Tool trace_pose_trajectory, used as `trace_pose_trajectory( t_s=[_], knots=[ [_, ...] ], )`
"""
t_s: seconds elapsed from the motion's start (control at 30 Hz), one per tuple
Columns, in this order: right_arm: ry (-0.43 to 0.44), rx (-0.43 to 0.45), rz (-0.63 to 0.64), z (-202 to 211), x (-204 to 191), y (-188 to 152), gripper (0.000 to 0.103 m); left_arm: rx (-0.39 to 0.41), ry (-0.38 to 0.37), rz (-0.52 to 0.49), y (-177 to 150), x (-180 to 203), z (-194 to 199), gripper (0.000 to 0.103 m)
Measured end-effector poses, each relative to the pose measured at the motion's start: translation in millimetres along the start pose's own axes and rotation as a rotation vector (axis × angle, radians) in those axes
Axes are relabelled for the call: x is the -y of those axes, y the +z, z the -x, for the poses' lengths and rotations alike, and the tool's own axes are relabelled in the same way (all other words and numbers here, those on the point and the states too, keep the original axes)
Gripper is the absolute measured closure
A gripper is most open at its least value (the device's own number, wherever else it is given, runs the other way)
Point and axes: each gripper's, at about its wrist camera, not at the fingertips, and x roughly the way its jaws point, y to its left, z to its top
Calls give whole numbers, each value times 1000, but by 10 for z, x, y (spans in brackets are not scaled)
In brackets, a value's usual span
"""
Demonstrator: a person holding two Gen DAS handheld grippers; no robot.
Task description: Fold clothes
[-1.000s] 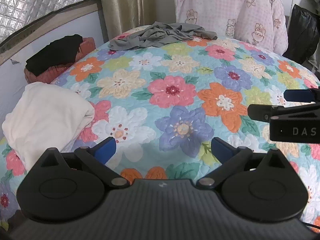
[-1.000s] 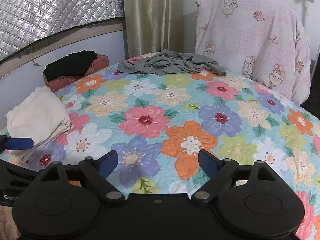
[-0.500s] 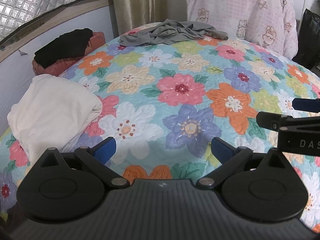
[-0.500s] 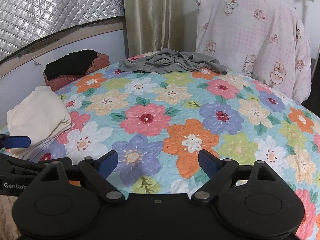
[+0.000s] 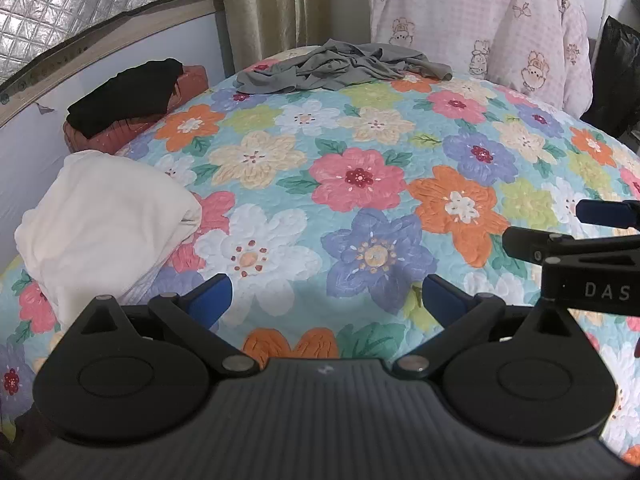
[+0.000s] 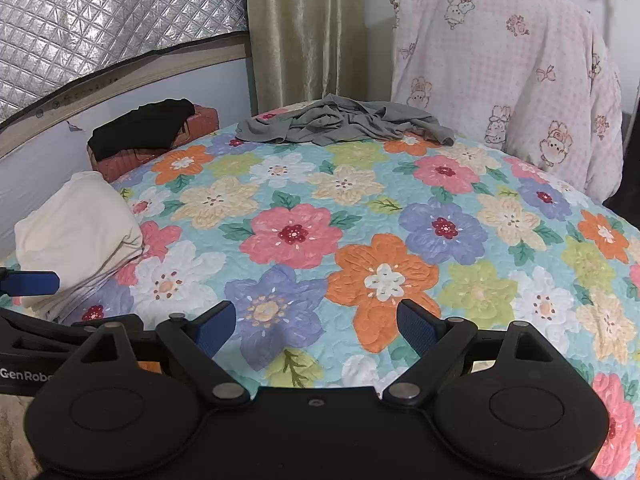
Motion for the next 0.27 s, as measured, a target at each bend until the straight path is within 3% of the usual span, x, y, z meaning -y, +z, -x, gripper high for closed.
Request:
trace_pose_trajectory(
  t_s=[0.27],
  knots=[
    [-1, 14, -9, 14, 8, -1, 13, -5, -3, -13, -7, 37, 16, 0]
  ],
)
